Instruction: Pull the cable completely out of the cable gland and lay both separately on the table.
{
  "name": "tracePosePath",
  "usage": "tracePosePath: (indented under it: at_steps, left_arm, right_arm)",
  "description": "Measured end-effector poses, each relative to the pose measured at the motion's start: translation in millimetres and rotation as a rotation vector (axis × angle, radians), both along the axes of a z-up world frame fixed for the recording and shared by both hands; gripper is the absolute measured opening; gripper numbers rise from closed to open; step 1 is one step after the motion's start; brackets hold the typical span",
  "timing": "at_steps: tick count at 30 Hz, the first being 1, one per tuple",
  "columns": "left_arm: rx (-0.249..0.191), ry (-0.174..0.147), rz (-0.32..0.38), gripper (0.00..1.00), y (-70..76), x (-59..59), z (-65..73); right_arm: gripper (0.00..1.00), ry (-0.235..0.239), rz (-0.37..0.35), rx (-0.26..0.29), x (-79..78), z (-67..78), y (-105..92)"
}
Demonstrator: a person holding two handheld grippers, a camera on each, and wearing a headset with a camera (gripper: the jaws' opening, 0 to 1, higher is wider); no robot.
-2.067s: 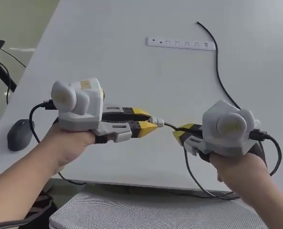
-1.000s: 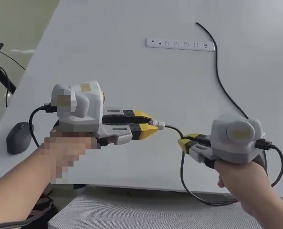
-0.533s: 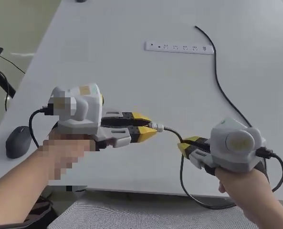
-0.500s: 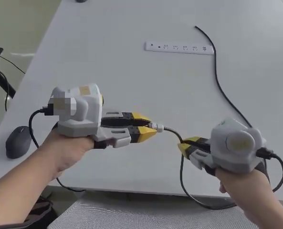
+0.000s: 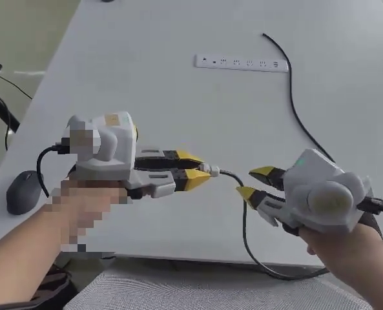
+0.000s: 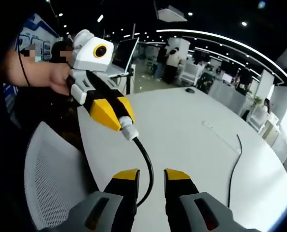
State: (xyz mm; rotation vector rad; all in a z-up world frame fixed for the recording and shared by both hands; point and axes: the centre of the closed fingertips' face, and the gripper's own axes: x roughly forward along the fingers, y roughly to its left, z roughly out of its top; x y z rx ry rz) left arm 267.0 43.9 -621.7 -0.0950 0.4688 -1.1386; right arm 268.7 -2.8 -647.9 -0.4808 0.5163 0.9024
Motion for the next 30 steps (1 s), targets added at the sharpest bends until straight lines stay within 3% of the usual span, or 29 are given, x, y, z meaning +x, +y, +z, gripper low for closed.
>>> tracePosePath:
  at_steps: [4,8,17,30]
  left_arm:
    - [-0.001,0.0,0.001,0.15,-0.4,0.9,0.7]
    - [-0.002,-0.001,0.002,0.15,-0.5,1.1,0.8]
    - [-0.003,0.001,0.006,0.15,-0.5,2.2,0.4]
    - [-0.005,0.002,0.004,0.15,-3.0,3.2,0.2]
  right_arm:
    - [0.17,-0.075,0.076,-0.056,3.2,9.8,11.4]
    - [0.16,-0.117,0.149,-0.099,3.7,10.9,20.4]
    - [0.1,-0.151,0.214,-0.137,2.8,7.8,31.9]
    - [0.01,-0.171,0.228,-0.16,4.4,4.8,33.5]
